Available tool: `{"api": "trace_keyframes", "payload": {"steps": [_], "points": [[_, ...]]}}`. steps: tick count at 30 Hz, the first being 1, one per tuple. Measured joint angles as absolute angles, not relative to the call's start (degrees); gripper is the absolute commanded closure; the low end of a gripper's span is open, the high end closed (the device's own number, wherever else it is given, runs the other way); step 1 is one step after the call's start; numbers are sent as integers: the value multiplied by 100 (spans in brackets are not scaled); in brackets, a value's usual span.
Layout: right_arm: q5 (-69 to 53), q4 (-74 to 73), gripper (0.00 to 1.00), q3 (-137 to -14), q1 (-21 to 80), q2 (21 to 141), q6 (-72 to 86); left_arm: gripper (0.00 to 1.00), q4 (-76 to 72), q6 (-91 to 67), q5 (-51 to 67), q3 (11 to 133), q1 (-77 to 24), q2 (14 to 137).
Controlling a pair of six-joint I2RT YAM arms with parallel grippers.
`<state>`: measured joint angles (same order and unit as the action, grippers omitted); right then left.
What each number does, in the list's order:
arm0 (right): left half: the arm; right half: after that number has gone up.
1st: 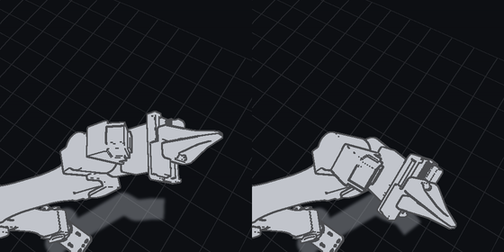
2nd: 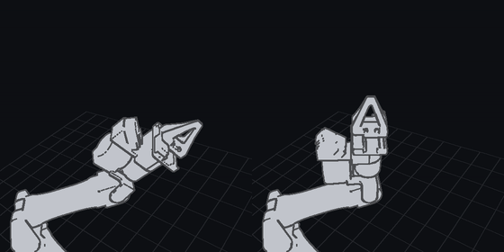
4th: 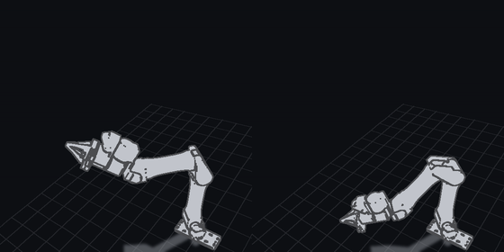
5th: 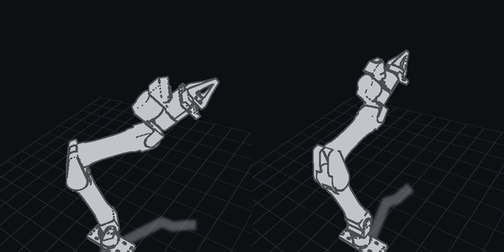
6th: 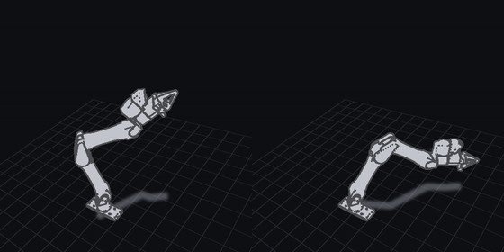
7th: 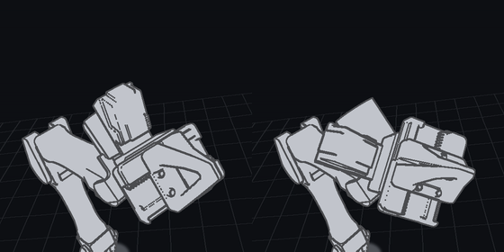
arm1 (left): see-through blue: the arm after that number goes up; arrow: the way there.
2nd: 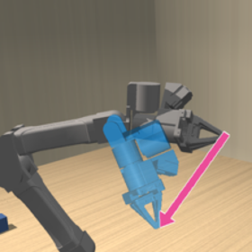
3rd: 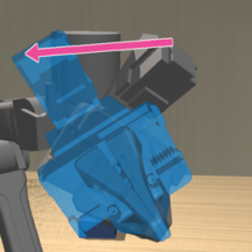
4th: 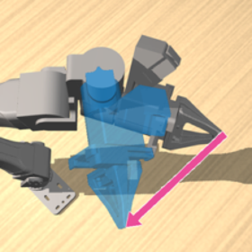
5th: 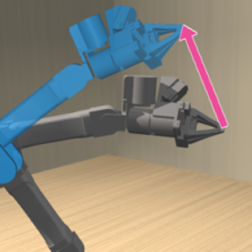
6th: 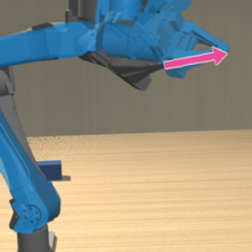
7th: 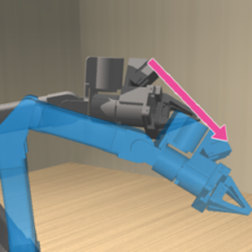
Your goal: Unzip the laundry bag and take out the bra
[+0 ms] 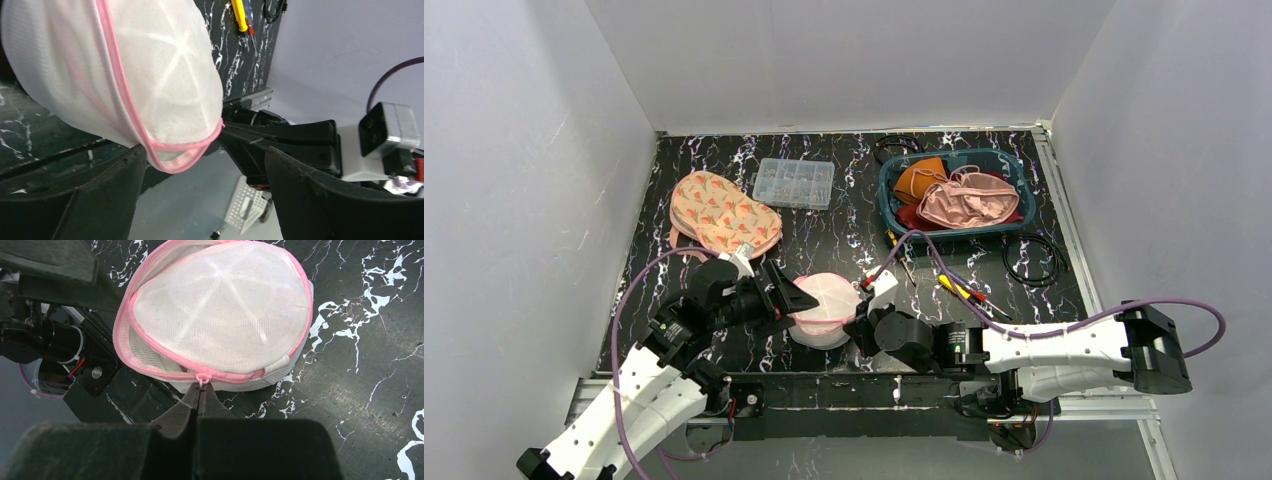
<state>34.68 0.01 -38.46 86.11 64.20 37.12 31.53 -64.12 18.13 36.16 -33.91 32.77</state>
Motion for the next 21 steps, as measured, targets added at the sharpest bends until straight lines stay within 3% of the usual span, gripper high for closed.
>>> {"api": "trace_keyframes", "payload": {"steps": [12, 21], "points": [[3273, 169, 99, -3990, 8611, 6884, 3566, 11, 2919, -7439, 1691, 3559, -4381, 3048], [3037, 467, 99, -4257, 8611, 7098, 3387, 11, 2910, -7675, 1459, 3374, -4517, 3524]]}}
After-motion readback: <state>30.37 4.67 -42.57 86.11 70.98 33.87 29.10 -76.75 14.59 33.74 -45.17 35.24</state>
